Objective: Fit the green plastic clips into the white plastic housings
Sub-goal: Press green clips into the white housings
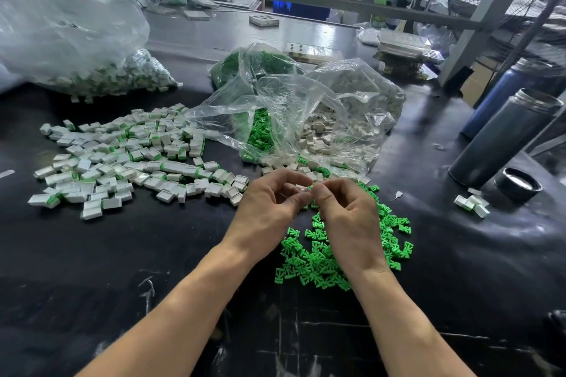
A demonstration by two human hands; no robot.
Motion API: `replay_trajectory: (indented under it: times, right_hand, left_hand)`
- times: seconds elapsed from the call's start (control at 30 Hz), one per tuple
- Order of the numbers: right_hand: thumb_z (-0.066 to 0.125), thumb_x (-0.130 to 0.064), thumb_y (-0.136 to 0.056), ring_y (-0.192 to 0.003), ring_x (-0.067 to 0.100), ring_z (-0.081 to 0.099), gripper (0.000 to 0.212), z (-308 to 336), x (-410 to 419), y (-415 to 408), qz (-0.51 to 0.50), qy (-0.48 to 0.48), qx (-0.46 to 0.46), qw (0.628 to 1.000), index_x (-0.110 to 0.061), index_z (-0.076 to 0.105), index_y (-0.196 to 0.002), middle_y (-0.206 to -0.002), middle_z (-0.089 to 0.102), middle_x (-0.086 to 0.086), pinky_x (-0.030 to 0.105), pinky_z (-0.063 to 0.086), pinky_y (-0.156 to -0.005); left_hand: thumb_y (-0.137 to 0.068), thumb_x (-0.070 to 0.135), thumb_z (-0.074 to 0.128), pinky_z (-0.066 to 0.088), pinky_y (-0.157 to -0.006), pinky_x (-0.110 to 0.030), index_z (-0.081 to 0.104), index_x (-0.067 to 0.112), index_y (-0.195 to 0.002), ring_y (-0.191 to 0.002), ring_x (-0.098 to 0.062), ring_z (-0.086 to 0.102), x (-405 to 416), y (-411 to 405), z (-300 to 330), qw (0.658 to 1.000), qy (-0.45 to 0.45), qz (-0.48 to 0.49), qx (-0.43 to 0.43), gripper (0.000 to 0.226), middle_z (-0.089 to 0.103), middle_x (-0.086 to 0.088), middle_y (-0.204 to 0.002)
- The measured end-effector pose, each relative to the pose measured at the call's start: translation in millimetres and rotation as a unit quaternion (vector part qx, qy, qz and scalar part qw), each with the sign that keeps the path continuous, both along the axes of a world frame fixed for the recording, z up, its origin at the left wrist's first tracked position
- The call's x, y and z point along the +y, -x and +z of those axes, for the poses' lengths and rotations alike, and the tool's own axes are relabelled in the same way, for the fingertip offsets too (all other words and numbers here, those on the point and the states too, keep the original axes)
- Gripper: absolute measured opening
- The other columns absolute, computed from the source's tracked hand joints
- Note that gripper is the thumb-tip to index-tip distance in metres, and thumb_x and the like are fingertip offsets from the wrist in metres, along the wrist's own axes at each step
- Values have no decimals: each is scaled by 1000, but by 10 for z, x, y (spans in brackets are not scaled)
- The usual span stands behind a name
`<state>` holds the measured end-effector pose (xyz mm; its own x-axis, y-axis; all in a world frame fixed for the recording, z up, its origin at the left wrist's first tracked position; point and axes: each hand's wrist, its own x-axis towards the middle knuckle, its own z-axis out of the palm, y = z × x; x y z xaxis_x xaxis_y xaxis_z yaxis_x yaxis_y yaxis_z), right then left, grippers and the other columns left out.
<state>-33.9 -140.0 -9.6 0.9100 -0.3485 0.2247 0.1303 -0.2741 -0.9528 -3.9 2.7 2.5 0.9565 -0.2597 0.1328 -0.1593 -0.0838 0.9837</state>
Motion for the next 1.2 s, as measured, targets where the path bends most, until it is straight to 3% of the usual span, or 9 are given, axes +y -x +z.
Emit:
replay_trajectory:
  times: [0.13,0.23,0.43,0.57,0.67,0.8,0.97,1.1,1.2]
  right_hand:
    - [69,-29,-99,-73,15,68,15,3,7,-3,-8,13,16,1000,-22,72,-86,-78,73,-4,33,54,-65]
    - [68,-31,-100,-65,4,61,17,-25,-11,-13,-24,19,29,999,-22,71,-86,-73,70,-12,23,48,-60]
    - [68,-31,-100,-58,-2,56,20,-40,-43,-21,-33,30,37,998,-24,70,-81,-66,66,-21,11,41,-54]
    - [68,-34,-99,-58,0,58,21,-37,-49,-11,-43,53,37,997,-25,69,-80,-71,69,-17,12,43,-53]
    - [68,-37,-99,-60,0,59,22,-32,-81,-8,-52,88,48,994,-27,69,-80,-71,69,-15,13,43,-54]
    - [69,-36,-98,-73,8,64,16,-17,-137,-13,-46,171,97,979,-27,72,-86,-76,68,-12,34,55,-70]
    - [74,-36,-93,-83,-5,59,5,47,-203,19,-22,253,152,955,-34,76,-89,-88,66,-23,27,47,-76]
    - [75,-41,-92,-78,-7,57,7,69,-205,29,-31,288,176,941,-36,75,-87,-84,64,-24,23,42,-68]
    - [73,-51,-91,-85,8,62,19,77,-168,8,-63,335,199,919,-33,72,-88,-93,66,-16,30,49,-77]
  left_hand:
    - [-92,15,75,52,-66,-25,74,27,-97,-67,-8,59,24,-7,-3,998,-62,8,-30,13,67,1,-77]
    - [-90,25,78,50,-63,-17,72,31,-93,-66,-2,64,89,-46,-24,985,-157,49,-54,9,70,10,-76]
    - [-91,40,73,45,-93,-35,76,30,-94,-98,-16,61,237,-170,-42,891,-400,179,-122,12,66,7,-96]
    - [-93,44,68,36,-97,-38,75,32,-98,-112,-21,55,294,-230,-33,836,-496,207,-113,14,65,4,-107]
    - [-94,40,65,36,-99,-38,73,33,-101,-115,-23,53,312,-246,-44,821,-518,216,-101,13,64,3,-111]
    - [-96,32,63,37,-98,-39,73,32,-109,-115,-24,54,334,-283,-73,807,-531,237,-102,17,65,1,-112]
    - [-93,29,68,36,-97,-38,73,32,-107,-113,-25,53,399,-331,-89,806,-529,249,-92,16,62,1,-111]
    - [-92,34,72,34,-94,-37,74,29,-101,-107,-24,54,384,-323,-84,823,-490,260,-124,11,59,2,-102]
    - [-92,39,72,33,-91,-34,74,29,-98,-101,-19,56,261,-247,-92,857,-437,222,-160,12,59,6,-95]
